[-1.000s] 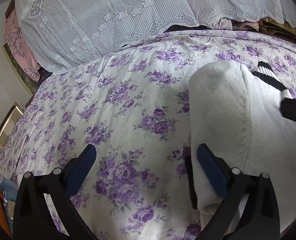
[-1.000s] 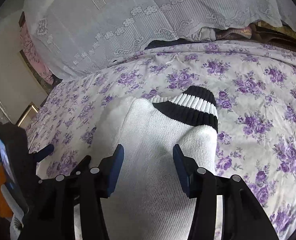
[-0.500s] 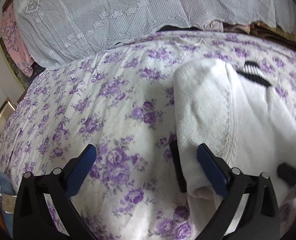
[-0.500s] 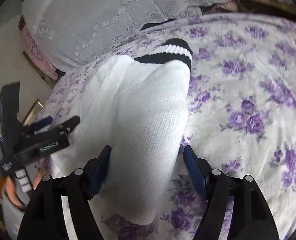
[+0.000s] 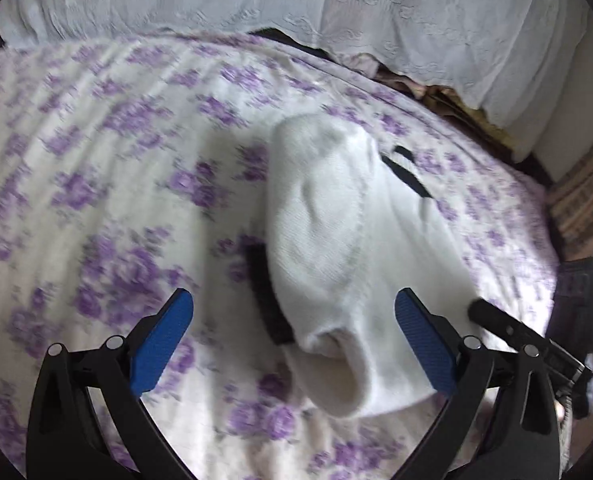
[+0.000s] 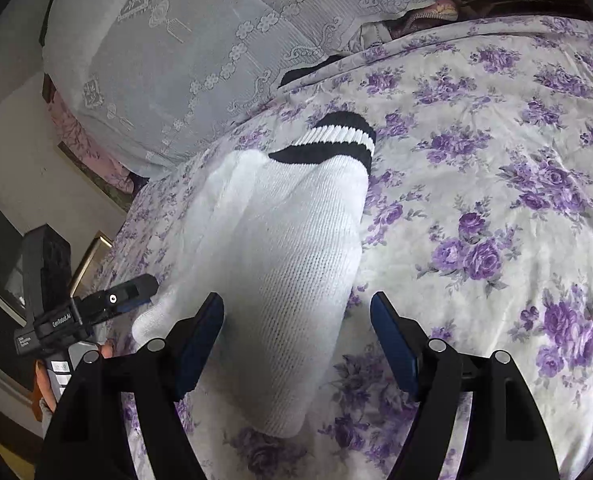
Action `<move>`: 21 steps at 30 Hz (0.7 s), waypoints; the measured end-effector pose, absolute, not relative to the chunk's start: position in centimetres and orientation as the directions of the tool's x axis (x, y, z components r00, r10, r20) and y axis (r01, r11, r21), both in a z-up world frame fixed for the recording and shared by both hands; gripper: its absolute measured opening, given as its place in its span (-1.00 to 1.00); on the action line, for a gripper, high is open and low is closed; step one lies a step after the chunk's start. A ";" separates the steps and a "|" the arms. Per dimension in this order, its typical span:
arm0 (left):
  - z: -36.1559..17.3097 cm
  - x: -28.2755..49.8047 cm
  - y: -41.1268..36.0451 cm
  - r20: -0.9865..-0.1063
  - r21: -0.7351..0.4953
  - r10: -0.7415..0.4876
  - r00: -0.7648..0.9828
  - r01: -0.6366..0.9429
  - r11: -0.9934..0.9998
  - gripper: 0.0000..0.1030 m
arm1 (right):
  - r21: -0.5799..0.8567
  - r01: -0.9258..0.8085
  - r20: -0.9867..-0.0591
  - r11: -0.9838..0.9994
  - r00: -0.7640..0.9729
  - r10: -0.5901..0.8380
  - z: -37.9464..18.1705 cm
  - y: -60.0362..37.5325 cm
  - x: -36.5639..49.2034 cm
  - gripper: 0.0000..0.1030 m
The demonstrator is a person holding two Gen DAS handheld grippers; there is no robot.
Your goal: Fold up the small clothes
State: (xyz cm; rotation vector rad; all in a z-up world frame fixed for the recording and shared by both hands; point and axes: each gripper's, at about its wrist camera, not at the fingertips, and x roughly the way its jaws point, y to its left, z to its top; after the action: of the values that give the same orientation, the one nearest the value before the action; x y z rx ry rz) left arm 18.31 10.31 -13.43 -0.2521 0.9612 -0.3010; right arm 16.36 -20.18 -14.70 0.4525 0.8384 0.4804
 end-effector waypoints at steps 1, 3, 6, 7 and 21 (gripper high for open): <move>-13.9 18.5 10.2 -0.756 -0.393 -0.417 0.504 0.160 0.905 0.91 | 0.572 -0.217 -0.579 0.791 0.576 0.577 -14.6 -20.7 16.4 0.49; -14.9 18.9 9.8 -0.744 -0.476 -0.503 0.440 0.179 0.861 0.91 | 0.622 -0.200 -0.555 0.757 0.569 0.607 -14.9 -21.8 16.6 0.50; -17.3 19.8 9.0 -0.759 -0.530 -0.551 0.348 0.163 0.832 0.91 | 0.711 -0.144 -0.521 0.688 0.549 0.654 -16.0 -23.4 17.2 0.51; -17.6 19.9 8.7 -0.766 -0.522 -0.543 0.345 0.160 0.838 0.91 | 0.735 -0.125 -0.514 0.667 0.538 0.668 -16.5 -23.8 17.5 0.51; -18.0 24.1 6.9 -0.681 -0.633 -0.642 0.352 0.159 0.758 0.91 | 0.795 -0.056 -0.505 0.605 0.492 0.709 -18.1 -20.8 24.5 0.16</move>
State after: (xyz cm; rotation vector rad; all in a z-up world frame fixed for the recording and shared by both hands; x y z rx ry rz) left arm 24.08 6.87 -18.04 -0.5119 1.0973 -0.5482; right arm 24.46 -20.84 -18.13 0.8012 0.9518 0.5302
